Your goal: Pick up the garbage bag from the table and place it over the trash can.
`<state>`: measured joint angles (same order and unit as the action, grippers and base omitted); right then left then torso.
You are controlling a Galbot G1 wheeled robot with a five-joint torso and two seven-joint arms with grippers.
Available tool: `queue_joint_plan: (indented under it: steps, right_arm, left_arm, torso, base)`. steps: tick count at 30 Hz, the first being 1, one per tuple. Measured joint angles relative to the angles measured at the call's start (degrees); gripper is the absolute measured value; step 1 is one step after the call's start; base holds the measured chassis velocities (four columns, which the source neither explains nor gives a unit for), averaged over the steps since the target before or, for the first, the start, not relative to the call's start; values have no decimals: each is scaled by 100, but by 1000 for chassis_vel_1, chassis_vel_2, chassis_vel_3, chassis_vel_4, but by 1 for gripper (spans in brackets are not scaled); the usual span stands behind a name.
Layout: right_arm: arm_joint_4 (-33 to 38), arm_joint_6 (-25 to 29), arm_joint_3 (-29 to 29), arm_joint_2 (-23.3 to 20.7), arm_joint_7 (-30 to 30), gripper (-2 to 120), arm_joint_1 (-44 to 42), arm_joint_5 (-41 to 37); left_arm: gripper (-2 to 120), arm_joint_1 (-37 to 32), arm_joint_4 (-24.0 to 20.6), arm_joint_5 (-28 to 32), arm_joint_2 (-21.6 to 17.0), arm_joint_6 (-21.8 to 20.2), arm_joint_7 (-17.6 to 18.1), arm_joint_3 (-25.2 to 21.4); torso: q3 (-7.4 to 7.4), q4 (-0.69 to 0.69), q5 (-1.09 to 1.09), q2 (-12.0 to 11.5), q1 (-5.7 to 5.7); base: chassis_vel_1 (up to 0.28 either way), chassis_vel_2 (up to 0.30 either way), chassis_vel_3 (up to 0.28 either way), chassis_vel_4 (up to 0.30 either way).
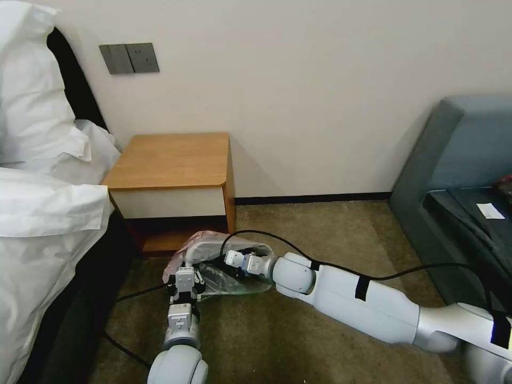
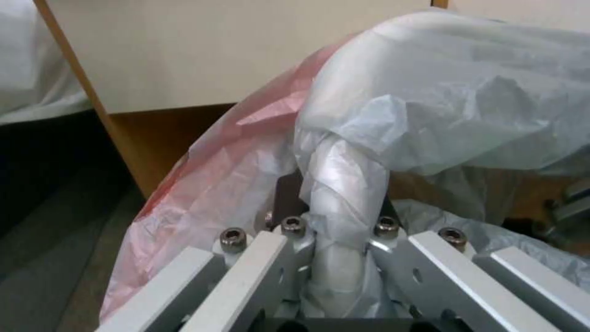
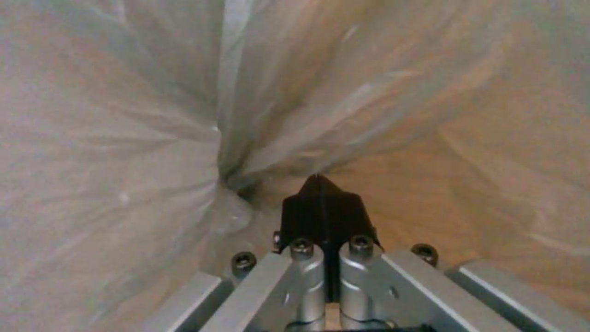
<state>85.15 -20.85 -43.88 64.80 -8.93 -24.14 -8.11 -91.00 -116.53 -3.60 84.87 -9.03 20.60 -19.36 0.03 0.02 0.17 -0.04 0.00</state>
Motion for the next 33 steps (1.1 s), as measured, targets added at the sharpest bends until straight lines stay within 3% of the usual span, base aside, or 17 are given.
queue_joint_plan:
  steps: [33]
  right_arm:
    - [-356,120,44,321,-61,0,-59,220]
  left_arm:
    - [4,-275,-272,-306,215,15,-44,144]
  torso:
    - [0,0,0,1,0]
  base:
    - [0,0,0,0]
